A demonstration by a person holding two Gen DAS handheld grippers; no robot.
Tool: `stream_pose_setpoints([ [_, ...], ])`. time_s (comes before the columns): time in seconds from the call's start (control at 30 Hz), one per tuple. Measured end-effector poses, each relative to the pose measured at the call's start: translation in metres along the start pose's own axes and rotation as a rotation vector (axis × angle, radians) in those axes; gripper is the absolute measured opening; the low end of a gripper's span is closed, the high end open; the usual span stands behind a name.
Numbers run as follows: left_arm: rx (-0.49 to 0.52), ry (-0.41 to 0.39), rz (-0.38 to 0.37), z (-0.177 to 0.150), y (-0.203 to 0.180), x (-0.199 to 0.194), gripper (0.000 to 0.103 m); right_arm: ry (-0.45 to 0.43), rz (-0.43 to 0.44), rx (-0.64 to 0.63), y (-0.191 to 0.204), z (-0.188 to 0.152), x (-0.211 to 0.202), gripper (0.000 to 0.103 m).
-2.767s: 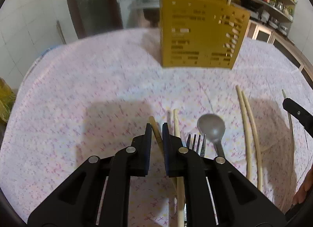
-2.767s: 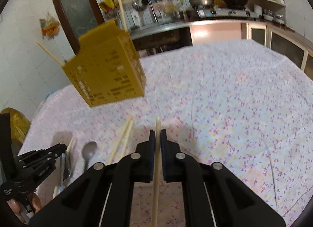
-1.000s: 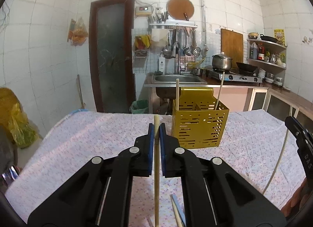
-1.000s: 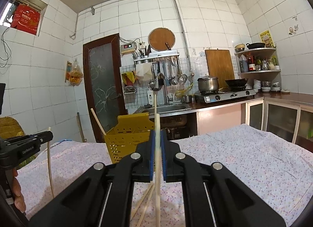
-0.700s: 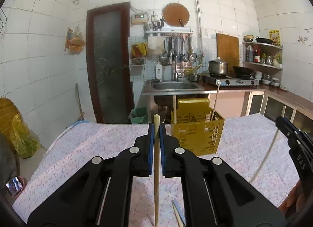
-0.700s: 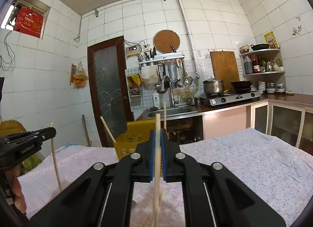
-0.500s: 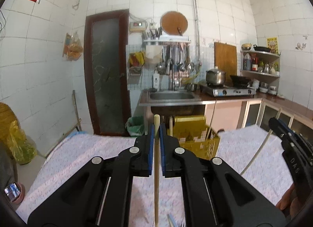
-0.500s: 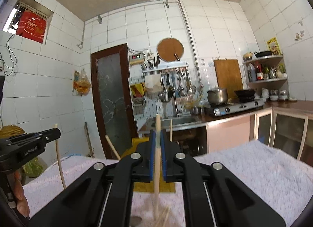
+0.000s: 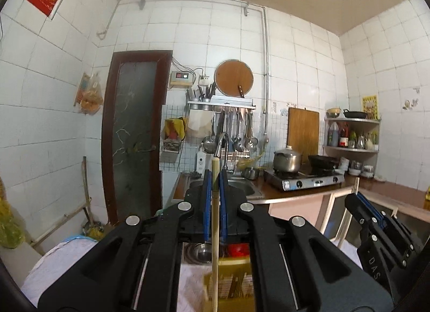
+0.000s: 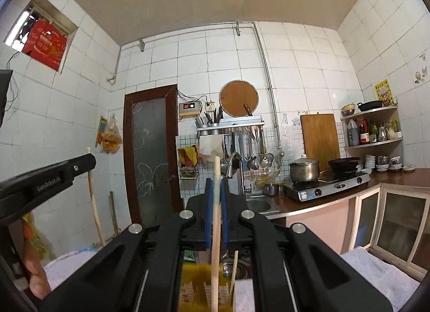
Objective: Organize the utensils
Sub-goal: 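Drop the chopsticks into the yellow holder by opening both grippers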
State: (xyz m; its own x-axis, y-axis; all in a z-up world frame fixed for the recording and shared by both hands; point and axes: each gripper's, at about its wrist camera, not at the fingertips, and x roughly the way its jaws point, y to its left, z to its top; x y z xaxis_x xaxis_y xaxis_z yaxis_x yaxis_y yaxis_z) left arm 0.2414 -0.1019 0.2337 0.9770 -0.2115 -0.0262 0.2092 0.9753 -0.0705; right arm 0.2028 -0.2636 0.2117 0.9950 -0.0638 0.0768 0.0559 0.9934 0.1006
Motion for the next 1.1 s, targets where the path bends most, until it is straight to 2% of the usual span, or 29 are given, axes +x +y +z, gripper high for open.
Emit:
stream_pose_setpoints([
  [0.2, -0.014, 0.016, 0.007, -0.018, -0.003, 0.056, 0.005, -0.004, 0.010, 0.000, -0.005, -0.007, 0.047, 0.006],
  [0.33, -0.024, 0.047, 0.004, -0.049, 0.000, 0.089, 0.005, 0.047, 0.018, 0.007, -0.009, -0.036, 0.070, 0.006],
  [0.5, -0.029, 0.109, 0.005, -0.091, 0.009, 0.112, 0.005, 0.122, 0.011, -0.001, -0.016, -0.073, 0.080, 0.006],
  [0.63, -0.017, 0.151, 0.005, -0.108, 0.014, 0.115, 0.005, 0.181, 0.001, -0.013, -0.019, -0.083, 0.083, 0.006],
  [0.7, -0.017, 0.177, 0.001, -0.108, 0.020, 0.109, 0.015, 0.200, -0.015, -0.040, -0.018, -0.081, 0.073, 0.006],
  [0.77, -0.022, 0.179, 0.018, -0.105, 0.027, 0.097, 0.050, 0.217, -0.032, -0.069, -0.017, -0.078, 0.063, 0.007],
  [0.83, -0.012, 0.167, 0.044, -0.100, 0.031, 0.079, 0.066, 0.244, -0.047, -0.078, -0.018, -0.075, 0.049, 0.009],
  [0.9, 0.011, 0.167, 0.061, -0.095, 0.037, 0.057, 0.075, 0.281, -0.062, -0.058, -0.022, -0.075, 0.031, 0.033],
  [0.93, 0.024, 0.181, 0.067, -0.093, 0.040, 0.044, 0.081, 0.287, -0.070, -0.050, -0.024, -0.076, 0.023, 0.060],
  [0.97, 0.030, 0.191, 0.068, -0.092, 0.041, 0.035, 0.085, 0.295, -0.079, -0.044, -0.026, -0.077, 0.011, 0.064],
  [1.1, 0.056, 0.255, 0.095, -0.099, 0.052, -0.007, 0.094, 0.392, -0.090, -0.016, -0.030, -0.093, -0.026, 0.064],
])
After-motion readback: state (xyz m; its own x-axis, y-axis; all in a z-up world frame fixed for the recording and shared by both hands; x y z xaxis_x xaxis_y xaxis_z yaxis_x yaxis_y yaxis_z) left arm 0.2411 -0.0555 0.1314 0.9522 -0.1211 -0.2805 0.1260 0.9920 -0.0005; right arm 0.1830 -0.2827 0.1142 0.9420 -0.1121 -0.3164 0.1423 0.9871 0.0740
